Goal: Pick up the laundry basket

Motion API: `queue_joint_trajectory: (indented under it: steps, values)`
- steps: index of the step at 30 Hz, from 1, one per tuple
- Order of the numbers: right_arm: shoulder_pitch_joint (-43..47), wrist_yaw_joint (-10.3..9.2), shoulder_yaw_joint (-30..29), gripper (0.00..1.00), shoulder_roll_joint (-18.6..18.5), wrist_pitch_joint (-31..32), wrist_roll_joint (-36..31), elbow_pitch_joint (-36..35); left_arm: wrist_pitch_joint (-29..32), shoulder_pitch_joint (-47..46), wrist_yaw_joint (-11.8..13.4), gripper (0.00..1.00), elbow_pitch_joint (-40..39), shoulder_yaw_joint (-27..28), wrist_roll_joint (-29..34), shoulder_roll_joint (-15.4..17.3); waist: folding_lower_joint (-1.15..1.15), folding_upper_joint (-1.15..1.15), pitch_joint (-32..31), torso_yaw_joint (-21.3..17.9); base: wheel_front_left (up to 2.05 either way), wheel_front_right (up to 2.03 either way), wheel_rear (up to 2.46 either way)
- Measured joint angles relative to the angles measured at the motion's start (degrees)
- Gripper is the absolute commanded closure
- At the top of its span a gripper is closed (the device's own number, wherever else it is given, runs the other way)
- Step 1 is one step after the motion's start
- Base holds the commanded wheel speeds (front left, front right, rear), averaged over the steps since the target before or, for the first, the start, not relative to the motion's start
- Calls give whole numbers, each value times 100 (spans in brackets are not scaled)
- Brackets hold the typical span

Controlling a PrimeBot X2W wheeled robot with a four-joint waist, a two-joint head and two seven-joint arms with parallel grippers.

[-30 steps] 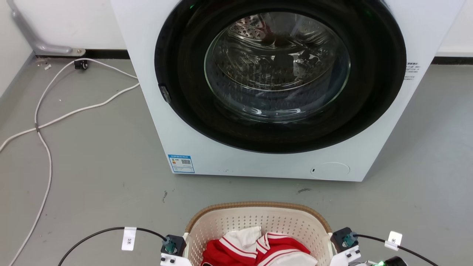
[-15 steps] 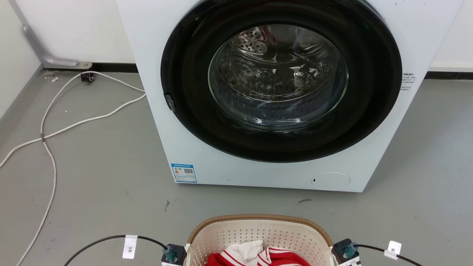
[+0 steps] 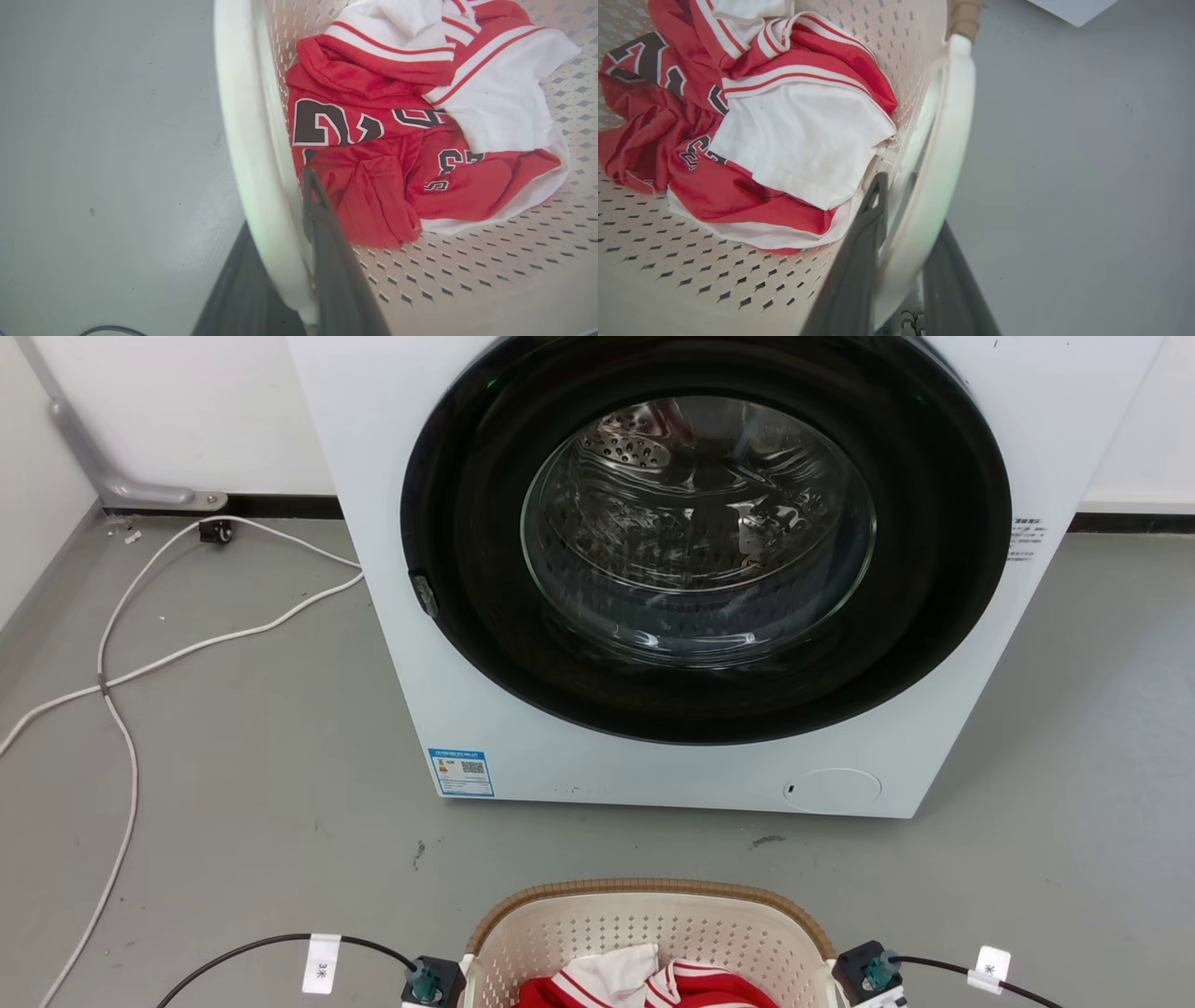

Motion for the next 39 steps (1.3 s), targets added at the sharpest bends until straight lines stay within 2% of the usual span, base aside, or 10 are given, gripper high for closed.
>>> queue_joint_trajectory:
  steps: [39]
  values:
    - [-59,0,499,100,-74,-35,495,1,-109,-52,-4,100,63,-454,-472,31,0,0,90,6,0,0,0]
